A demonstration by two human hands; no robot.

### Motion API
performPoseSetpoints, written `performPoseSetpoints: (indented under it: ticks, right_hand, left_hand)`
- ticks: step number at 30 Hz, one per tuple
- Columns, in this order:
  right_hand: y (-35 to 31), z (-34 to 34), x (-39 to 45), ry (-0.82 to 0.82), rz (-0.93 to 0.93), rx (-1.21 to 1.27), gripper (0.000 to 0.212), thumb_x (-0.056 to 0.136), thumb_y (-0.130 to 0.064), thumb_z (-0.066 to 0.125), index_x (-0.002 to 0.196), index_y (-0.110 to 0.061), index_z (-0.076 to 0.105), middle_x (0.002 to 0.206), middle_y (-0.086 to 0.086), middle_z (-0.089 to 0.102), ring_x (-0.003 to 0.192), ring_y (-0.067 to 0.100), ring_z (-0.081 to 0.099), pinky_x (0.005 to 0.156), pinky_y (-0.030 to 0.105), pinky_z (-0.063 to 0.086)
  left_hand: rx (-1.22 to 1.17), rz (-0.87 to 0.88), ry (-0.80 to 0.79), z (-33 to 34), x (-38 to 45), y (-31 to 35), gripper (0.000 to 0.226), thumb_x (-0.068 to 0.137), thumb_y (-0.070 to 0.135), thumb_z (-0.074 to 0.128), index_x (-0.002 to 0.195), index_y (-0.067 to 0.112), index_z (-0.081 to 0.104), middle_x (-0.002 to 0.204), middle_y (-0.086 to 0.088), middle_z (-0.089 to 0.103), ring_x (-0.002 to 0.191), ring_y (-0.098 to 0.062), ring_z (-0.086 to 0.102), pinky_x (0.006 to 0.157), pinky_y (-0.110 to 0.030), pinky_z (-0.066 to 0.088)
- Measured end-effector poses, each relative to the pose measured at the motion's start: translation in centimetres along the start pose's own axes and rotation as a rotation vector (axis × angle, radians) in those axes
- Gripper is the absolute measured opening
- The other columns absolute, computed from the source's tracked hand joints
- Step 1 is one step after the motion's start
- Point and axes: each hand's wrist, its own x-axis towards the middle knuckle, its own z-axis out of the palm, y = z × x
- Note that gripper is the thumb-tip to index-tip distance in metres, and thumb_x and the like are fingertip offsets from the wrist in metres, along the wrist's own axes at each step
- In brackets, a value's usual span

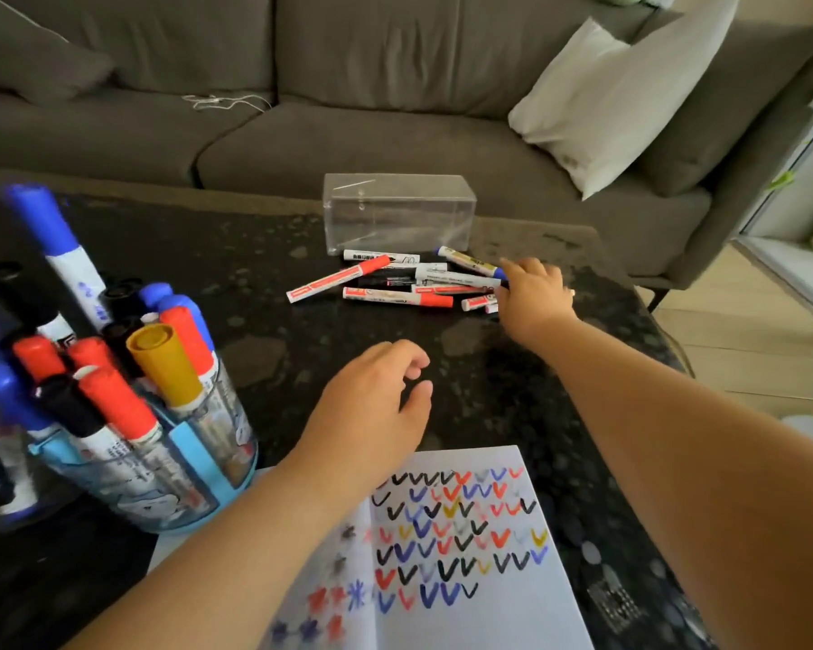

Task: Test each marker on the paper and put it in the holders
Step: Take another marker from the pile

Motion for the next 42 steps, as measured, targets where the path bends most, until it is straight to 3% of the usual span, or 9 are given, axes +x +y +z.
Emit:
performPoseSetpoints:
  ticks: [8, 11, 14, 18, 21, 28, 33, 37, 42]
  right_hand:
    - [0.6, 1.1, 1.1, 0.132, -0.036, -0.064, 0.03, 0.095, -0.031, 0.05, 0.123, -0.019, 0.055, 0.126, 0.008, 0.053, 0.123, 0.031, 0.038, 0.103, 0.042, 0.027]
    - [0.5, -1.3, -1.7, 0.227, -0.055, 0.258, 0.018, 0.09, -0.026, 0.06, 0.105, -0.016, 0.062, 0.104, 0.007, 0.065, 0.094, 0.024, 0.056, 0.079, 0.032, 0.042]
    - [0.1, -3.7, -6.1, 0.244, -0.037, 0.596, 0.012, 0.083, -0.021, 0.071, 0.093, -0.019, 0.064, 0.085, -0.002, 0.066, 0.075, 0.012, 0.058, 0.066, 0.022, 0.043]
    - [-1.3, -7.1, -14.7, 0.059, 0.001, 1.017, 0.007, 0.085, -0.027, 0.066, 0.091, -0.022, 0.065, 0.08, -0.004, 0.068, 0.077, 0.008, 0.064, 0.071, 0.021, 0.048]
    - [-2.4, -8.5, -21.5, -0.204, 0.058, 1.361, 0.017, 0.088, -0.027, 0.053, 0.097, -0.016, 0.063, 0.085, 0.002, 0.071, 0.083, 0.016, 0.068, 0.076, 0.032, 0.051]
    - [-4.7, -9.3, -31.7, -0.584, 0.14, 1.774, 0.04, 0.088, -0.027, 0.054, 0.096, 0.013, 0.061, 0.059, 0.008, 0.048, 0.044, 0.01, 0.036, 0.04, 0.019, 0.03]
    - [-5.9, -9.1, -33.9, -0.697, 0.257, 1.89, 0.03, 0.082, -0.031, 0.048, 0.084, -0.014, 0.072, 0.053, 0.001, 0.039, 0.042, 0.005, 0.025, 0.034, 0.013, 0.021]
    - [-6.9, -8.0, -33.7, -0.598, 0.218, 1.726, 0.043, 0.087, -0.033, 0.044, 0.054, -0.018, 0.066, 0.05, -0.004, 0.04, 0.04, 0.003, 0.024, 0.036, 0.013, 0.02]
    - [-6.6, -5.5, -32.6, -0.358, 0.126, 1.373, 0.037, 0.097, -0.021, 0.045, 0.077, 0.007, 0.056, 0.054, 0.0, 0.041, 0.043, 0.007, 0.028, 0.042, 0.017, 0.024]
  left_hand:
    - [-0.085, -0.03, 0.009, 0.7, 1.3, -0.3, 0.022, 0.092, 0.027, 0.053, 0.114, 0.03, 0.055, 0.101, 0.02, 0.053, 0.09, 0.001, 0.054, 0.07, -0.005, 0.038]
    - [-0.084, -0.032, 0.001, -0.5, 0.6, 0.3, 0.022, 0.092, 0.028, 0.053, 0.114, 0.031, 0.054, 0.1, 0.02, 0.053, 0.088, 0.003, 0.054, 0.07, -0.004, 0.038]
    - [-0.116, -0.041, 0.007, -2.0, -0.6, 1.0, 0.02, 0.092, 0.028, 0.053, 0.112, 0.029, 0.057, 0.093, 0.02, 0.055, 0.086, 0.005, 0.055, 0.068, -0.004, 0.041]
    - [-0.18, -0.061, 0.004, -5.0, -3.4, 3.2, 0.018, 0.092, 0.032, 0.052, 0.108, 0.03, 0.058, 0.086, 0.022, 0.055, 0.084, 0.006, 0.055, 0.07, -0.006, 0.044]
    - [-0.299, -0.093, -0.082, -6.6, -6.5, 4.9, 0.014, 0.093, 0.035, 0.047, 0.102, 0.036, 0.058, 0.094, 0.022, 0.061, 0.09, 0.008, 0.057, 0.074, -0.005, 0.044]
    - [-0.877, -0.372, -0.377, -7.0, -13.4, 7.4, 0.033, 0.09, 0.056, 0.043, 0.106, 0.039, 0.065, 0.104, 0.011, 0.07, 0.1, -0.008, 0.065, 0.103, -0.041, 0.04]
    - [-1.294, -0.4, -0.445, -6.9, -15.4, 8.1, 0.03, 0.084, 0.031, 0.047, 0.086, 0.02, 0.075, 0.104, -0.01, 0.071, 0.096, -0.016, 0.068, 0.097, -0.035, 0.043]
    - [-1.306, -0.472, -0.337, -5.8, -15.3, 7.6, 0.026, 0.084, 0.029, 0.048, 0.081, 0.013, 0.068, 0.101, -0.013, 0.072, 0.068, -0.01, 0.068, 0.092, -0.034, 0.043]
    - [-1.073, -0.551, -0.267, -4.8, -14.8, 7.0, 0.028, 0.096, 0.033, 0.045, 0.094, 0.02, 0.07, 0.099, 0.004, 0.073, 0.104, -0.014, 0.065, 0.106, -0.045, 0.038]
